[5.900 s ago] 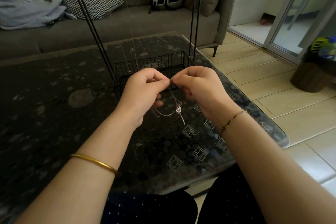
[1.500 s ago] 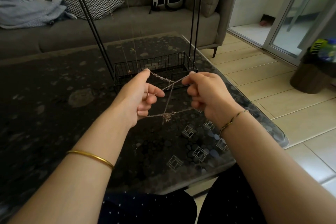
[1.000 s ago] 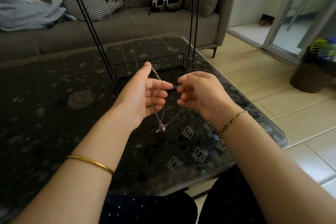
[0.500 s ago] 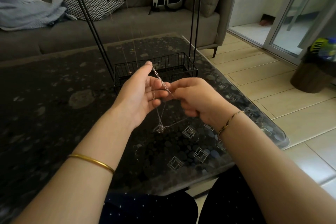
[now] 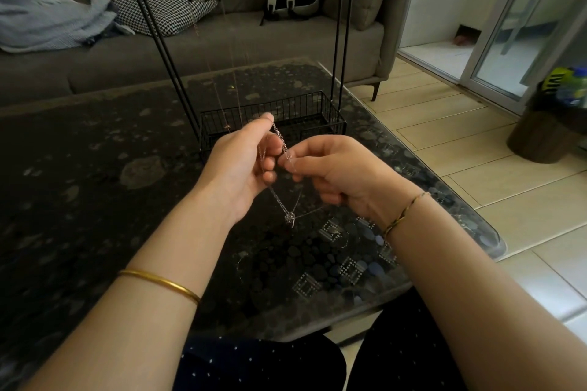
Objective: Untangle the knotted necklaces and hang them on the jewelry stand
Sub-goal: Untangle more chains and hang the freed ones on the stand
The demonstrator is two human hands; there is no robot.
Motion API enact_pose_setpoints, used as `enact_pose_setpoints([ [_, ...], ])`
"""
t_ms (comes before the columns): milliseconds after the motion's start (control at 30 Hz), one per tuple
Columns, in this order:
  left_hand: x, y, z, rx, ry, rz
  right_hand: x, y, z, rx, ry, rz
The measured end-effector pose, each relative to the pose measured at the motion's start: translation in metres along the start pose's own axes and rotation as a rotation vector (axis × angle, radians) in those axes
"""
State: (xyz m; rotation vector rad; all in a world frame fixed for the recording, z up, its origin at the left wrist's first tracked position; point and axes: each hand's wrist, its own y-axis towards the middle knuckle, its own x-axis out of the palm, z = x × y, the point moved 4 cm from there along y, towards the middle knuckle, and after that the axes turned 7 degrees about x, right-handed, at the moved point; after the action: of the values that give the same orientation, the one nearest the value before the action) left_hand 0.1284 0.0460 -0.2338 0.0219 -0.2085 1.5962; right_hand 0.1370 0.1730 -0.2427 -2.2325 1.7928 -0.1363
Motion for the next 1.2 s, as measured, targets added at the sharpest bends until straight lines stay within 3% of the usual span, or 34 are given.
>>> enact_pose_setpoints([
  [633, -0.002, -0.004, 0.003, 0.041, 0.273, 0.005, -0.014, -0.002, -0.003, -0.019, 0.143, 0.191],
  [1000, 0.005, -0.012, 0.011, 0.201, 0.493, 0.088, -0.015, -0.004, -0.002, 0.029, 0.079, 0.249],
  [1200, 0.004, -0.011, 0.009, 0.249, 0.528, 0.087, -0.007, -0.003, 0.003, 0.177, 0.07, 0.151],
])
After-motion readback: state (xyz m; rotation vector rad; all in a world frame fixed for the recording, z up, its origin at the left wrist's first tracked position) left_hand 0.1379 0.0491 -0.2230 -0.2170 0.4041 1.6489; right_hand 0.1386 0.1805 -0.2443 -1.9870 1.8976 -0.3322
